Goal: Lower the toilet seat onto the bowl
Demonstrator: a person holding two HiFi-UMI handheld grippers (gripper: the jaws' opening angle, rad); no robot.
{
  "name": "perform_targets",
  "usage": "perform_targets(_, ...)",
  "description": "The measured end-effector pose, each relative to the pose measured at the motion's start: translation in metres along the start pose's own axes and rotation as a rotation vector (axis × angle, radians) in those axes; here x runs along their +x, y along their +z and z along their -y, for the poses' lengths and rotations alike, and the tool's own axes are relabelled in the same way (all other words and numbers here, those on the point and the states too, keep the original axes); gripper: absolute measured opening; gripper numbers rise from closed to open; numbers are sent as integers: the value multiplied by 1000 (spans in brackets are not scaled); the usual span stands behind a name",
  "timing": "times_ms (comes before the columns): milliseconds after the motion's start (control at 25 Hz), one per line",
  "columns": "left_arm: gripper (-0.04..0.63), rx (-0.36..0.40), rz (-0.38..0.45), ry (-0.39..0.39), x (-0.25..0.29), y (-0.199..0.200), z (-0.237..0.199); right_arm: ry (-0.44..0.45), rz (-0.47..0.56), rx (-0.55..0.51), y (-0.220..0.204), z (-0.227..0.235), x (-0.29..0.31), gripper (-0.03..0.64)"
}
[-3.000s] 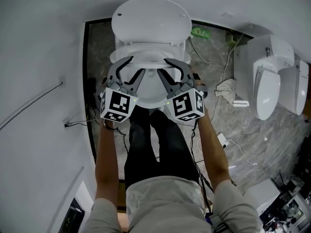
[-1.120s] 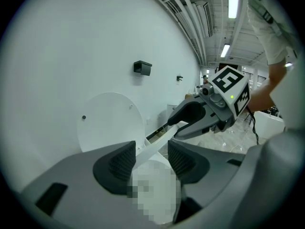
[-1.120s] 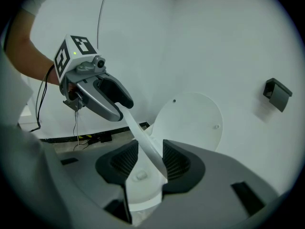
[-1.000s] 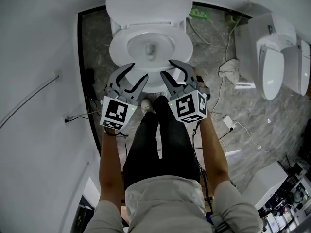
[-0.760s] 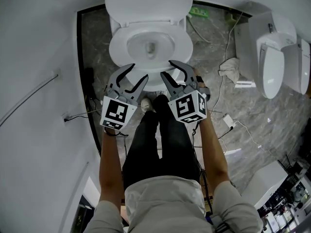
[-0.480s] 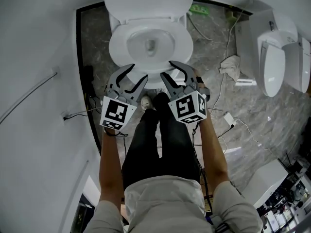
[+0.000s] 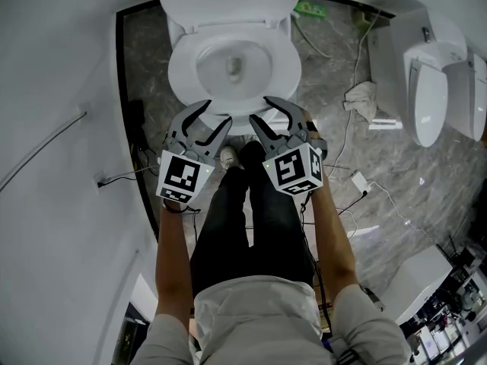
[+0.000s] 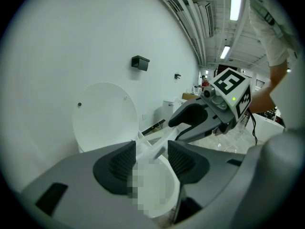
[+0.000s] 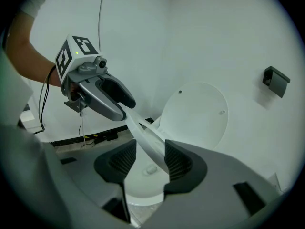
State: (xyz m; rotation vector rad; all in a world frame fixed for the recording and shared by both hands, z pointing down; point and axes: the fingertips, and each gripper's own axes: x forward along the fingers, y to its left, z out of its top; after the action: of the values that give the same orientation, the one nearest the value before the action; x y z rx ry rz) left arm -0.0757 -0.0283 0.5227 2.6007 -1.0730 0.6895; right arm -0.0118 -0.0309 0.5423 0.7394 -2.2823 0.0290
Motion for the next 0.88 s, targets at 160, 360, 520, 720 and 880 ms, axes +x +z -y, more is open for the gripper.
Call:
perform_targets(160,224,-5,-5,-8,1,-5,4,9,5,29,-5,-5,-2,207)
perform_targets(360,224,-7,-12,-20,4,-10,10,12,9,54,-11,-8,-5,209)
perform_targets(520,224,-14,-19,-27,5,-17,13,16,20,80,-14,-10,-6,209)
perform_targets(720,224,-22,-29,-36,5,-27,18,24,16,97,-20,-17,-7,208)
perform_targets(880,224,-27,-37,-41,7,-33,21,26,10,106,-26,-20,-6,208)
